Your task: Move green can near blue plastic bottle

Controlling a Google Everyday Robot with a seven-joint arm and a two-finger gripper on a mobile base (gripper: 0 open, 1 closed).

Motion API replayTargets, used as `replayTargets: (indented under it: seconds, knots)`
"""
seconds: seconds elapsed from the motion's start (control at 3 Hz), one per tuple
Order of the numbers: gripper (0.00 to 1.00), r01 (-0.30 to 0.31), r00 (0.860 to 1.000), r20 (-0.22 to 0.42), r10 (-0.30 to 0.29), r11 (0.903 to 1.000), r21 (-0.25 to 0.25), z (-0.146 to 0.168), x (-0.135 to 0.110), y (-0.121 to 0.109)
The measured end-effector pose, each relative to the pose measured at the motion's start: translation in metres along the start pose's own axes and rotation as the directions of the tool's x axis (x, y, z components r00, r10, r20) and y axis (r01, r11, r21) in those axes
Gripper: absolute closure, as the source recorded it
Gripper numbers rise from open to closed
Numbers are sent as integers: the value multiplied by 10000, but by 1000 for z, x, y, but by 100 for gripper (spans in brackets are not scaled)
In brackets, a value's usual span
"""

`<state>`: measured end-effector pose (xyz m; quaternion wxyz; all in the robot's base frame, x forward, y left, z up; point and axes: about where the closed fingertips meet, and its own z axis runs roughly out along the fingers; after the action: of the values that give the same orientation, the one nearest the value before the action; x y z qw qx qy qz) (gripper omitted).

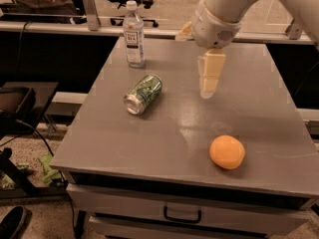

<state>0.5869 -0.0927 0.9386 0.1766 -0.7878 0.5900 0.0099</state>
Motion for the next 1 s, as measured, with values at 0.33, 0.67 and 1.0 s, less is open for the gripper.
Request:
replayTargets:
  seconds: [0.33, 0.67, 1.0]
  knots:
    - [0, 1074, 9942, 83, -1071, 9933, -416, 20, -17, -22]
    - [0, 2155, 9765, 107, -2154, 9733, -792, 38, -39, -35]
    - [0, 3079, 9511, 116, -3086, 9446, -1134, 54, -61, -38]
